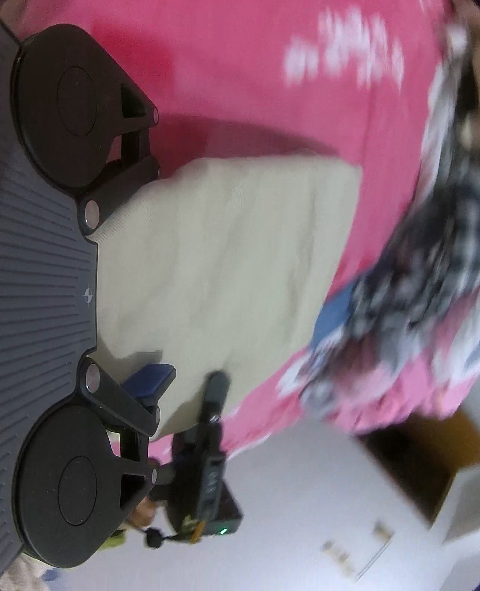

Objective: Fold clothes

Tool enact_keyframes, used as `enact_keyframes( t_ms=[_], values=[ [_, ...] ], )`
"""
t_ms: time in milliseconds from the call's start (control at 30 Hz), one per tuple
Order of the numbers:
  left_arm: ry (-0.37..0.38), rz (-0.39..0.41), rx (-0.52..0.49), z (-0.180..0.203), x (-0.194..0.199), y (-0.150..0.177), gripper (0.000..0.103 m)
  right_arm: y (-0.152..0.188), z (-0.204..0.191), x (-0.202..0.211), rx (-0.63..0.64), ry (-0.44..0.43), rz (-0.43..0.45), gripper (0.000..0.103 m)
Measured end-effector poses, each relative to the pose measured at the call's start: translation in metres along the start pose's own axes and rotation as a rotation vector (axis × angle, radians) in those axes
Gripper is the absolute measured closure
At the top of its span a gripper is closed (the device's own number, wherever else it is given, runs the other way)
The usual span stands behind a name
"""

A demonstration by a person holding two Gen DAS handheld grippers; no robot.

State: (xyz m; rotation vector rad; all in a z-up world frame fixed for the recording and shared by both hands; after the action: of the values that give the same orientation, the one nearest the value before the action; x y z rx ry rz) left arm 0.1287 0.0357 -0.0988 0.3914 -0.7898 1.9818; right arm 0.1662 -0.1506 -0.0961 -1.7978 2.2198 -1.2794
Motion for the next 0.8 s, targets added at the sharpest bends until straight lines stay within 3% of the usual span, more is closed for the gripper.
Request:
enact_keyframes(
  t_ms=[133,267,433,533,633,700,800],
  values=[
    [0.013,-0.025,-0.113,0.027,-0.030,0.026,0.018,0.021,0.033,0.055,-0.076,0.077,0.057,0.079],
    [-0.055,0.020,-0.210,0.027,-0.025,0.034,0.018,0.040,0.052,0.076,-0.138,0.145,0.080,0.073],
    [-0.072,0.092,-0.129,0.003,0.020,0.021,0.018,0.022,0.046,0.102,-0.081,0.168,0.191,0.073],
    [-0.094,0.174,-0.168,0.014,0.039,0.008,0.018,0.006,0.064,0.112,-0.135,0.147,0.261,0.073],
    [-0.058,0.217,-0.280,0.043,0.039,0.006,0.019,-0.014,0.087,0.105,-0.203,0.136,0.292,0.071],
    [-0.014,0.206,-0.379,0.065,0.027,0.014,0.019,-0.022,0.101,0.090,-0.198,0.155,0.256,0.064],
    [-0.024,0.117,-0.472,0.074,-0.006,0.037,0.024,-0.031,0.120,0.058,-0.186,0.176,0.164,0.063]
  ],
)
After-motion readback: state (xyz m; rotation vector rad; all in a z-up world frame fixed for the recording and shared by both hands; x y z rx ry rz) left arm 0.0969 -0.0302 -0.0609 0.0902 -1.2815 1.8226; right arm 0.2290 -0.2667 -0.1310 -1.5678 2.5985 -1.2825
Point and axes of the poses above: each gripper's, at about its wrist camera, not at the fingertips, and x roughly against the way its jaws point, z to its right, y to its underside, the point moved 10 cm from there along -x, roughly the way its jaws point, and after that the axes turned 15 degrees about x, right-handed, at the moved point
